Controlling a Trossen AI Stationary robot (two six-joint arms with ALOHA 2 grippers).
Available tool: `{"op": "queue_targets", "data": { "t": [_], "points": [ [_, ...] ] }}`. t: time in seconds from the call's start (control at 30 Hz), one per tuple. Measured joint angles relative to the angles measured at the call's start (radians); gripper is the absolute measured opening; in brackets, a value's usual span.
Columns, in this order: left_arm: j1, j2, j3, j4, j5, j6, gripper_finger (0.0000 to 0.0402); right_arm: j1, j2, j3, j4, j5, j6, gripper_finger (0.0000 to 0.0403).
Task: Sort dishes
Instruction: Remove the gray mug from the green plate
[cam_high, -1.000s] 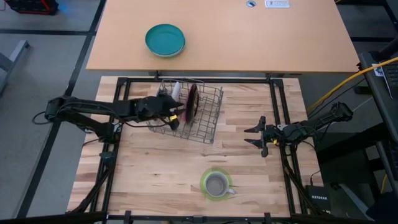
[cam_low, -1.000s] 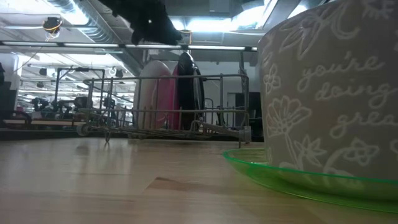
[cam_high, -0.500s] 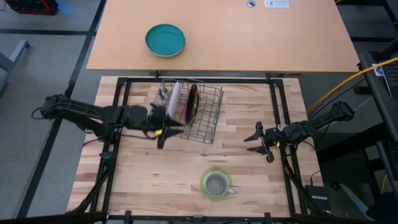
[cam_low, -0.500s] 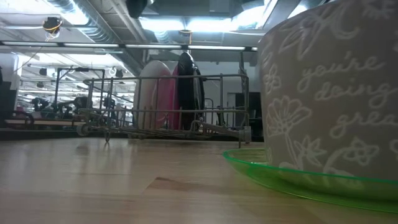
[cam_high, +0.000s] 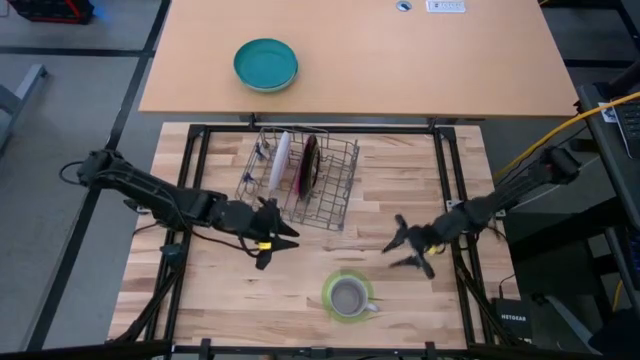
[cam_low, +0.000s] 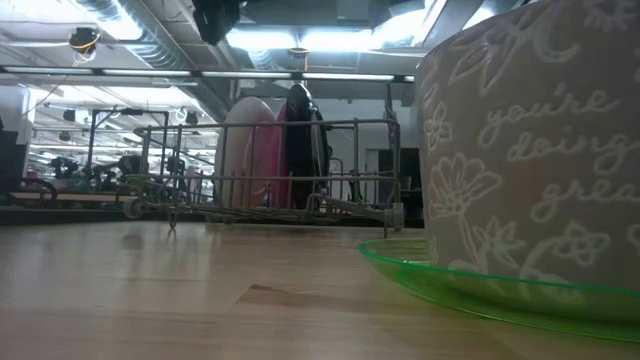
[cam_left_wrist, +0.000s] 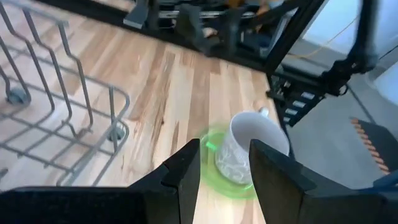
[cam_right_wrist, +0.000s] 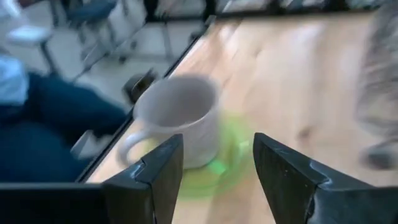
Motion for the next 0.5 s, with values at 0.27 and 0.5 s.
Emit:
{"op": "queue_targets", "data": {
  "t": [0.27,0.5],
  "points": [
    [0.000,0.051,0.000,-0.002,0.000,0.013,0.0127,0.177,0.378,0.252,-0.059,0.013,0.115,0.0198],
    [-0.002,0.051,0.000,0.000,0.000,0.040,0.0127,0.267,0.580,0.465,-0.273,0.131,0.267,0.0198]
  ]
}}
